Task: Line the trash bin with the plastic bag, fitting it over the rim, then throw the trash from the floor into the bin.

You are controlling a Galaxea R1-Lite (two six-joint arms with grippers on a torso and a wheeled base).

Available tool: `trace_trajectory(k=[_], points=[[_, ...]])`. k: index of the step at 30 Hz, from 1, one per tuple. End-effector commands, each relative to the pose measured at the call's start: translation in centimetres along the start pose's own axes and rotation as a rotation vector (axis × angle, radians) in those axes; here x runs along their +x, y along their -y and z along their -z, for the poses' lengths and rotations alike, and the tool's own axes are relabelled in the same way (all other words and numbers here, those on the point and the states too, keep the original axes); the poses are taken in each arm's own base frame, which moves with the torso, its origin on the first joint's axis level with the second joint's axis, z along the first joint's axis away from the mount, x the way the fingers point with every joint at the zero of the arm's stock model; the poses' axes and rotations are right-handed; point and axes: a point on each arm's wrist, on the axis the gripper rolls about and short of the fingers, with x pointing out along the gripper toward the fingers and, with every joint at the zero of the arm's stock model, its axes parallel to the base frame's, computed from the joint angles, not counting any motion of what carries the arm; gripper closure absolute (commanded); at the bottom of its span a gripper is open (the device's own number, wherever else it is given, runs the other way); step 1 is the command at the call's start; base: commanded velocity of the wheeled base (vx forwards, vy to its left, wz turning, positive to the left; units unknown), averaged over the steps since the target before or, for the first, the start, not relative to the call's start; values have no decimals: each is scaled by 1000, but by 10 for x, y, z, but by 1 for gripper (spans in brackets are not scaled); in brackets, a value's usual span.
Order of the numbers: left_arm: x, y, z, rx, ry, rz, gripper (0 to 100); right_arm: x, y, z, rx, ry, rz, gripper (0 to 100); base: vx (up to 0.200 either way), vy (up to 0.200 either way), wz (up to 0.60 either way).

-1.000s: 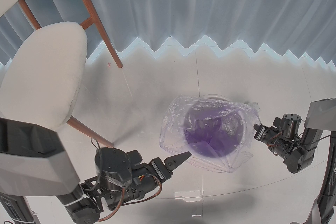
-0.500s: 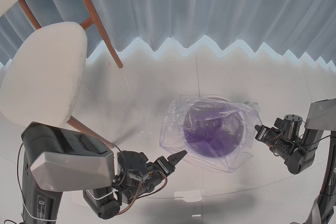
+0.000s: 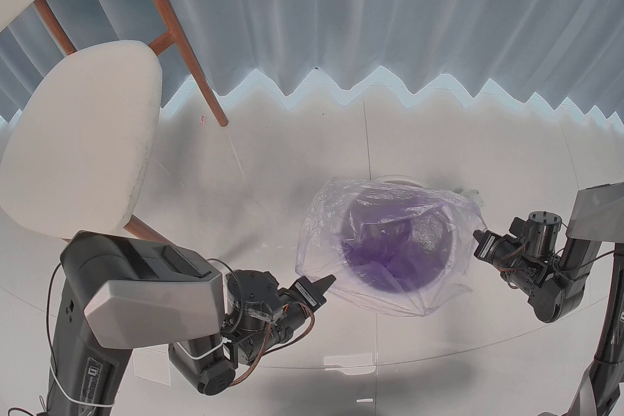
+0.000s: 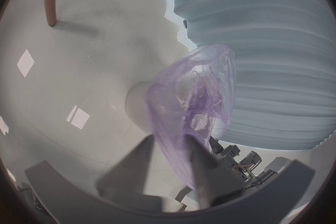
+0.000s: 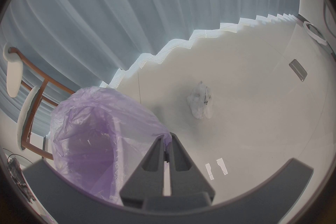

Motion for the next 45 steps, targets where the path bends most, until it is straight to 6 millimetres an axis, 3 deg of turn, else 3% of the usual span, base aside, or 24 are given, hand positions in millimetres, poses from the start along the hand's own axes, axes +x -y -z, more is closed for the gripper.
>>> trace_trajectory(k=[1, 6, 23, 32, 45], points=[[4, 1, -1, 1, 4, 11, 100, 1, 0, 0, -1, -1, 0, 100, 0, 0, 0], [4, -2, 0, 17, -2, 2, 100, 3, 4, 2, 1, -6, 9, 100, 0, 0, 0], [-2, -22, 24, 316, -112, -88, 100, 11, 17, 24, -1, -43, 31, 100, 0, 0, 0], [-1, -29, 24, 343, -136, -133, 100, 22, 22, 34, -1, -63, 40, 100, 0, 0, 0], [26, -31, 0, 335, -29, -140, 100, 46, 21, 29, -3, -12, 16, 100, 0, 0, 0]])
